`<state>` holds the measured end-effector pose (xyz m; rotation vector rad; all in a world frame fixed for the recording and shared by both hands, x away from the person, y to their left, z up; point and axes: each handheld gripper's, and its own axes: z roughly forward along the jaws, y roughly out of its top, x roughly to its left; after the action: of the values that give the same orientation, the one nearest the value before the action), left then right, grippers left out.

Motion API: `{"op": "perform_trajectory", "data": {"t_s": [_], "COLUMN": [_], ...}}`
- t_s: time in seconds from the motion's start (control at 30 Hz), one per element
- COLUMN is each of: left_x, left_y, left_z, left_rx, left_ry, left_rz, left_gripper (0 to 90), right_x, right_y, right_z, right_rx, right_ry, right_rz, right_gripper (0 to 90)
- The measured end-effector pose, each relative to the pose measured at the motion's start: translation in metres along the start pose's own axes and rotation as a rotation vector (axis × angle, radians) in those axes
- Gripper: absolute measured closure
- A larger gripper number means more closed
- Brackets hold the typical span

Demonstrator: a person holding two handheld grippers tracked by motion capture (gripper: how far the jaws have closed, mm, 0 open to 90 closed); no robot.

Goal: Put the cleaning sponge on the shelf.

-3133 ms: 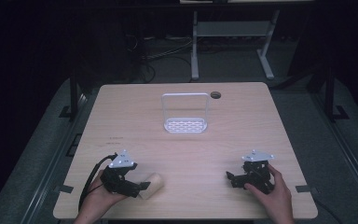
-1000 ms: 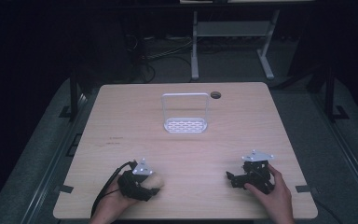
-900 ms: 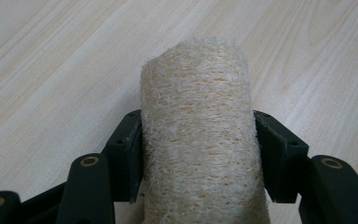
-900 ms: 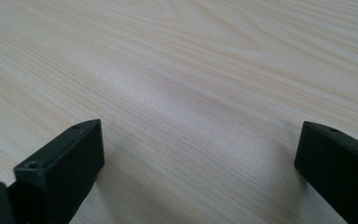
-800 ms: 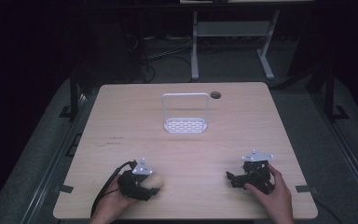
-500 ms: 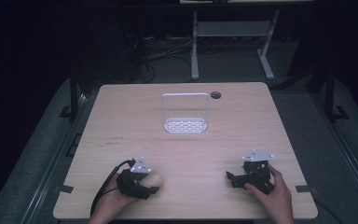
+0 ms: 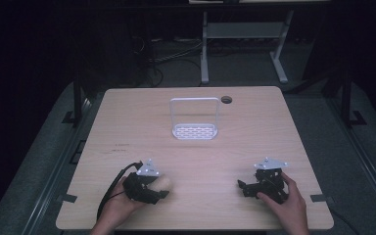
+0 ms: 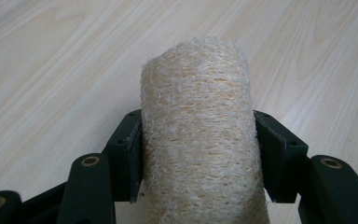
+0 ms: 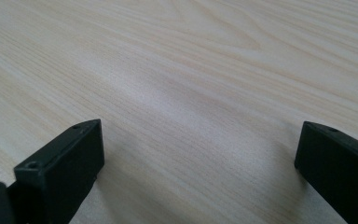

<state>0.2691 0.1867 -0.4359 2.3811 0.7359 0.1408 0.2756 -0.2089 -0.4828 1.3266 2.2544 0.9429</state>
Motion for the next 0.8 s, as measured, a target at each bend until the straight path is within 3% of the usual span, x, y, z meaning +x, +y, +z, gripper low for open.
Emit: {"op": "perform_trajectory", "data": {"t_s": [0.8], "left_x": [0.008], "left_y": [0.029], "left_z": [0.006], "left_rx": [-0.026], "left_ry": [0.001], "left_rz": [0.039], "left_gripper": [40.9], "right_x": [0.000], "right_y": [0.000], "right_z": [0.000], "right_rx": [-0.001], "right_ry": [0.000], "right_rz": [-0.002], "right_gripper": [1.0]}}
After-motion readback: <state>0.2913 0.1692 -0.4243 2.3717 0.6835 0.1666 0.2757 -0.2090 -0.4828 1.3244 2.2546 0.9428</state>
